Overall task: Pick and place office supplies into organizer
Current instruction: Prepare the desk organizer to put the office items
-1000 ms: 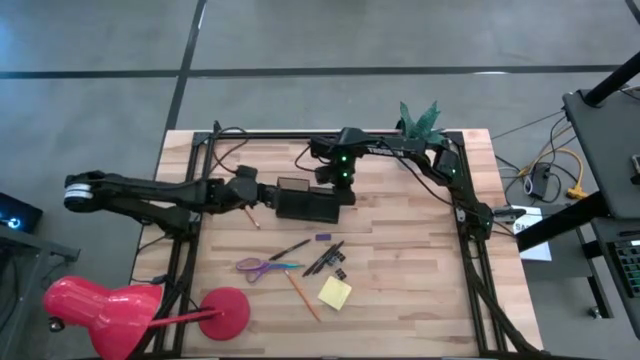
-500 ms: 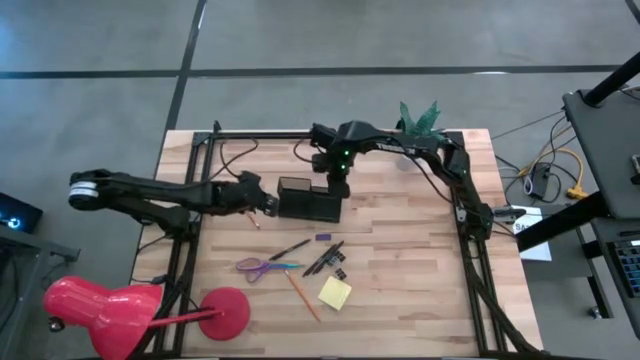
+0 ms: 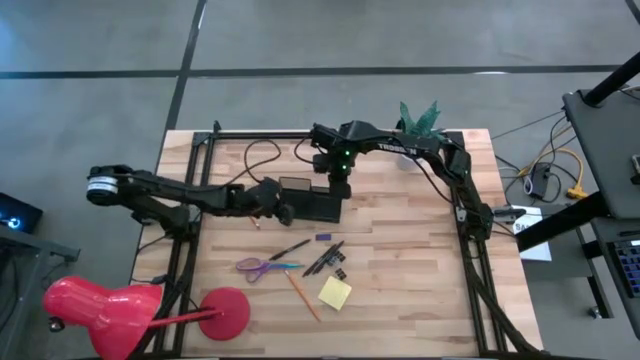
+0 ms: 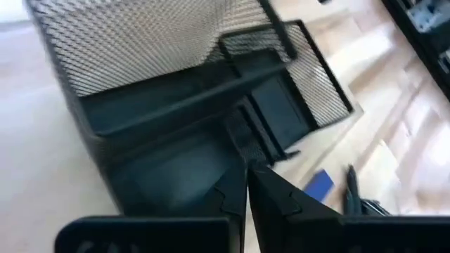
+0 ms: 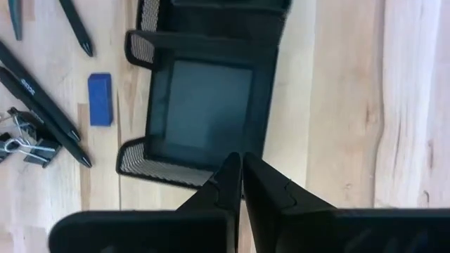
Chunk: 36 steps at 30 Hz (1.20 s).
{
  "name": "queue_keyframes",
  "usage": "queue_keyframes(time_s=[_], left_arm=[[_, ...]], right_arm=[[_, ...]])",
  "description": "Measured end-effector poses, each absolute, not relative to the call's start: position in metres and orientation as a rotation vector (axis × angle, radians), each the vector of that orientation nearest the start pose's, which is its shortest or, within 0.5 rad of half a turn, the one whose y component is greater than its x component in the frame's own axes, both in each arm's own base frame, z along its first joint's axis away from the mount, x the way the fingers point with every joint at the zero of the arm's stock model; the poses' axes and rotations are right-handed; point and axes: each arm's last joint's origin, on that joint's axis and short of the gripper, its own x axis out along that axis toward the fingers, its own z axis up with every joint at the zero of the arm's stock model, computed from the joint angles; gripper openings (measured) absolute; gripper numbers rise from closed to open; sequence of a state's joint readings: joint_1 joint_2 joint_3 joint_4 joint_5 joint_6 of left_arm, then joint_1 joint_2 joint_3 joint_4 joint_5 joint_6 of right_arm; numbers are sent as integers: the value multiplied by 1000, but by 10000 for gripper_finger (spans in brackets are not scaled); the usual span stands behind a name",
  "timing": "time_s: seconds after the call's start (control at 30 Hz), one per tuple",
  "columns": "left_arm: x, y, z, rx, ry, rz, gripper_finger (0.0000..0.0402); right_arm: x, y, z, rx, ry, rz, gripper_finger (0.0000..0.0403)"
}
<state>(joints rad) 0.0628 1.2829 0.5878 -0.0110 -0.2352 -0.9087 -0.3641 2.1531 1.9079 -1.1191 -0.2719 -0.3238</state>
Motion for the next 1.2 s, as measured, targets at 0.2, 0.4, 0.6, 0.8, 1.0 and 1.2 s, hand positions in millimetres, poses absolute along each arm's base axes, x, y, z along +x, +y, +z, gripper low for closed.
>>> queue_keyframes(time_s=[0.2, 0.4, 0.6, 0.8, 1.0, 1.2], left_arm=[[218, 17, 200, -770, 595, 624, 0], [191, 36, 205, -883, 506, 760, 0], [188, 59, 207, -912, 436, 810, 0], [197, 73, 194, -915, 483, 811, 0], [219, 76, 185, -969, 454, 681, 0], [236, 71, 197, -978, 439, 511, 0]], right_arm=[[407, -148, 228, 140, 1321, 128, 9], [407, -149, 228, 148, 1321, 119, 9], [408, -150, 228, 133, 1319, 92, 9], [409, -151, 228, 119, 1321, 73, 9], [409, -151, 228, 119, 1318, 70, 9], [408, -153, 228, 85, 1335, 28, 9]])
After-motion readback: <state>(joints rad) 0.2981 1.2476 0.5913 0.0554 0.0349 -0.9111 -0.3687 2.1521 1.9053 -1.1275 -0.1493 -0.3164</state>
